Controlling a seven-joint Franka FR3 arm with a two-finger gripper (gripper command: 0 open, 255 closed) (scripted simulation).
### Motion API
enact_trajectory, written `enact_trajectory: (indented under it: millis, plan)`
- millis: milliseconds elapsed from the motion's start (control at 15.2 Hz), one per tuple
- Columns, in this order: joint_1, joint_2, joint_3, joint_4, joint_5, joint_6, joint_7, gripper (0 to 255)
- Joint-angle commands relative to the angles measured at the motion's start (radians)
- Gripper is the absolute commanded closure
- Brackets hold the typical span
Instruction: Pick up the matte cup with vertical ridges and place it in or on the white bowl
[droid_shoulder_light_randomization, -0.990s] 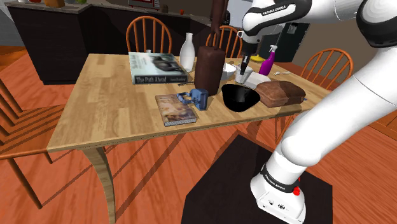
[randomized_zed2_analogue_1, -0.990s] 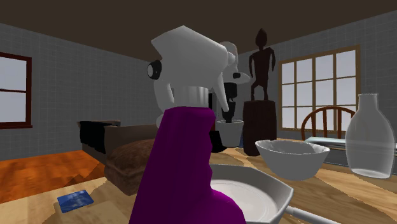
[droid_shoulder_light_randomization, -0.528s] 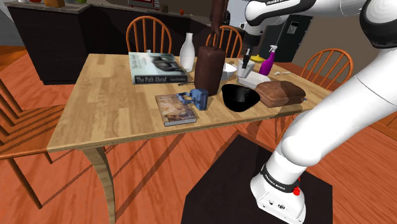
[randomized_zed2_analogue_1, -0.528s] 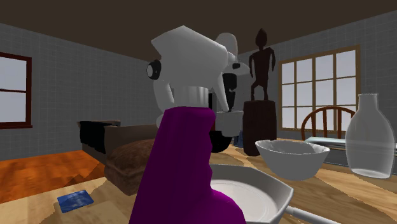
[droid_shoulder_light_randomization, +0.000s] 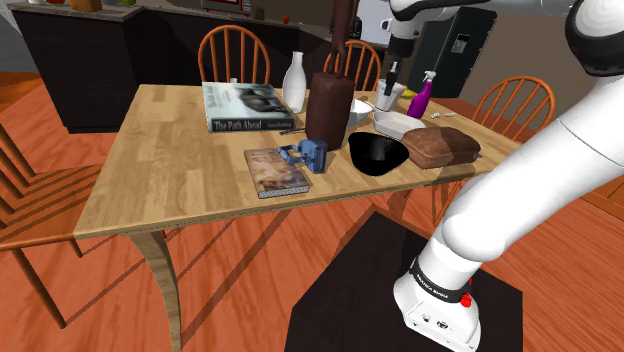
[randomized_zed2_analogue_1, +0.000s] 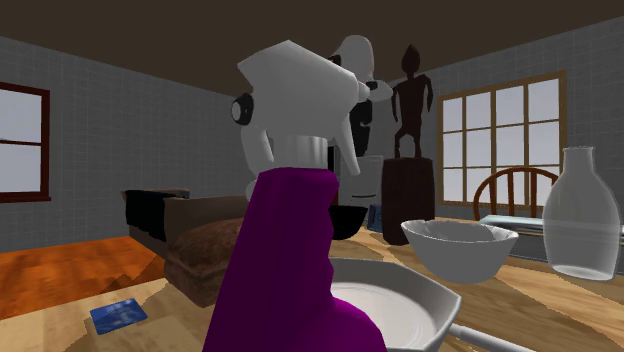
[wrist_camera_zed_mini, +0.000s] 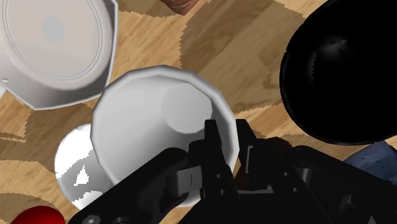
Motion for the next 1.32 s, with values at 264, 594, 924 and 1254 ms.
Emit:
enact_trajectory:
  millis: [264, 594, 924, 1254]
  plan:
    - [0.015, 0.094, -0.018, 0.142, 0.045, -0.052, -0.032, 255]
    - [0.013, 0.338, -0.067, 0.406, 0.176, -0.098, -0.109, 255]
    - [-0.069, 0.62, -0.083, 0.764, 0.338, -0.212, -0.182, 255]
    - [-0.158, 0.793, -0.063, 1.003, 0.425, -0.291, -0.197, 255]
